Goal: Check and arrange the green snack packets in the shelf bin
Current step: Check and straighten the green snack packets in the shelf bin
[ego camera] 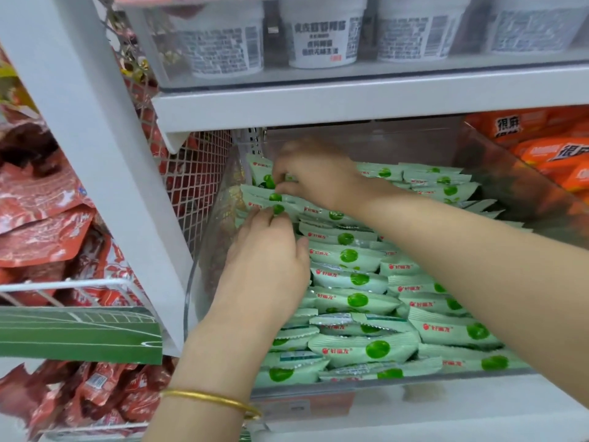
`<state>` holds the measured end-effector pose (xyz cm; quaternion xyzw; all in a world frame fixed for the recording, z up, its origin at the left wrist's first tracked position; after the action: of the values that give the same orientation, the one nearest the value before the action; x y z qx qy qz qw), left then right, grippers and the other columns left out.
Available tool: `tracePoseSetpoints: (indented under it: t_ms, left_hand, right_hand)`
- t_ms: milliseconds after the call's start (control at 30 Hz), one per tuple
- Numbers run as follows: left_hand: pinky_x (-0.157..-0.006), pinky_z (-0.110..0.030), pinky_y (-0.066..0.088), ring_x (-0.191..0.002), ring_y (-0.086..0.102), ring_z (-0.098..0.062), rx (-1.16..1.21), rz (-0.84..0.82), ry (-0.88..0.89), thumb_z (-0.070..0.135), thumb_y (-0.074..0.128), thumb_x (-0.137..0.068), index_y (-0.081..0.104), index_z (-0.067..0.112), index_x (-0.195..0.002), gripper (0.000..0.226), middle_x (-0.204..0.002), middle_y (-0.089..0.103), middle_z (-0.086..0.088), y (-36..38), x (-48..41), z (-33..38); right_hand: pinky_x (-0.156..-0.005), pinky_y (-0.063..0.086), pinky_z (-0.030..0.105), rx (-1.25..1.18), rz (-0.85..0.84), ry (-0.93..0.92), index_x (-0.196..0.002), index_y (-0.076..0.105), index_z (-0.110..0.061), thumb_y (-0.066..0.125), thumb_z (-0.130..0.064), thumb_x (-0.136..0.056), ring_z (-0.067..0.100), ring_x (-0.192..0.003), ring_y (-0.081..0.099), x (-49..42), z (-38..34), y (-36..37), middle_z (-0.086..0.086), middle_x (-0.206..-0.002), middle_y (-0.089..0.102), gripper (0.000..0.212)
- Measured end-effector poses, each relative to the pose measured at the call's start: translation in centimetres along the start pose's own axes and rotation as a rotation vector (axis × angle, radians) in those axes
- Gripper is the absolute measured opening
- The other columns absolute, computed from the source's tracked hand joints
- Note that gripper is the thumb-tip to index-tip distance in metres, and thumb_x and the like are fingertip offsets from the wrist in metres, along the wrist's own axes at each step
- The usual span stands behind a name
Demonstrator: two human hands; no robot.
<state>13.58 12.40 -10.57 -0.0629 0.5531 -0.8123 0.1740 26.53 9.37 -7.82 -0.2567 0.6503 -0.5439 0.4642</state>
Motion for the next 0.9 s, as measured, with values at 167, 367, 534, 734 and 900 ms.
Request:
tracePoseSetpoints:
  t_ms: [167, 367, 534, 734, 900]
  left_hand:
    - [-0.112, -0.038, 0.025, -0.137, 0.028, -0.027, 0.020, 0.014, 0.003, 0.026, 0.044, -0.097, 0.047, 0.003, -0.131, 0.042, -0.145, 0.037, -0.013, 0.1, -0.2, 0.2]
    - [-0.100, -0.040, 0.036, -0.118, 0.042, -0.027, 0.059, 0.016, -0.016, 0.025, 0.045, -0.095, 0.054, 0.004, -0.112, 0.029, -0.125, 0.049, -0.011, -0.2, -0.1, 0.3]
    - [-0.105, -0.036, 0.032, -0.128, 0.037, -0.028, 0.055, 0.034, -0.036, 0.026, 0.044, -0.097, 0.049, 0.003, -0.129, 0.040, -0.137, 0.043, -0.013, -0.7, -0.1, 0.2]
    - [-0.105, -0.039, 0.032, -0.127, 0.037, -0.031, -0.006, 0.014, -0.068, 0.028, 0.042, -0.097, 0.051, 0.002, -0.123, 0.037, -0.135, 0.044, -0.015, -0.7, 0.0, -0.1]
    - [-0.109, -0.036, 0.025, -0.137, 0.027, -0.028, -0.073, 0.003, -0.055, 0.030, 0.038, -0.099, 0.045, 0.004, -0.132, 0.043, -0.146, 0.033, -0.014, -0.1, 0.0, -0.3]
  right_hand:
    - [-0.071, 0.037, 0.029, 0.027, -0.030, 0.084, -0.103, 0.063, -0.012, 0.061, -0.032, -0.089, 0.026, -0.112, 0.049, -0.5, -0.5, 1.0, 0.005, -0.121, 0.049, 0.024]
    - [-0.062, 0.035, 0.027, 0.038, -0.062, 0.055, -0.079, 0.055, -0.009, 0.061, -0.014, -0.088, 0.026, -0.082, 0.057, -2.0, -0.4, 0.6, 0.008, -0.096, 0.061, 0.012]
    - [-0.063, 0.030, 0.025, -0.013, -0.169, 0.044, -0.085, 0.049, -0.016, 0.054, -0.011, -0.090, 0.019, -0.083, 0.045, -1.5, -1.1, 1.6, 0.002, -0.091, 0.048, 0.009]
    - [-0.062, 0.029, 0.023, -0.128, -0.199, 0.075, -0.094, 0.059, -0.013, 0.059, -0.017, -0.090, 0.016, -0.082, 0.047, -1.3, -0.5, 1.2, 0.000, -0.092, 0.053, 0.005]
    - [-0.066, 0.034, 0.026, -0.117, -0.182, 0.095, -0.096, 0.056, -0.011, 0.052, -0.008, -0.091, 0.025, -0.095, 0.054, -1.3, -0.8, 2.4, 0.008, -0.101, 0.058, 0.007]
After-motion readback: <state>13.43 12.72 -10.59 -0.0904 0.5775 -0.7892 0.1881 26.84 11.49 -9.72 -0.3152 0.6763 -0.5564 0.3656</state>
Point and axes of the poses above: each hand's wrist, its own x-axis away from the middle knuckle, its own y-axis out of the palm, z = x × y, the point moved 4 cm from there along -x, towards the middle knuckle
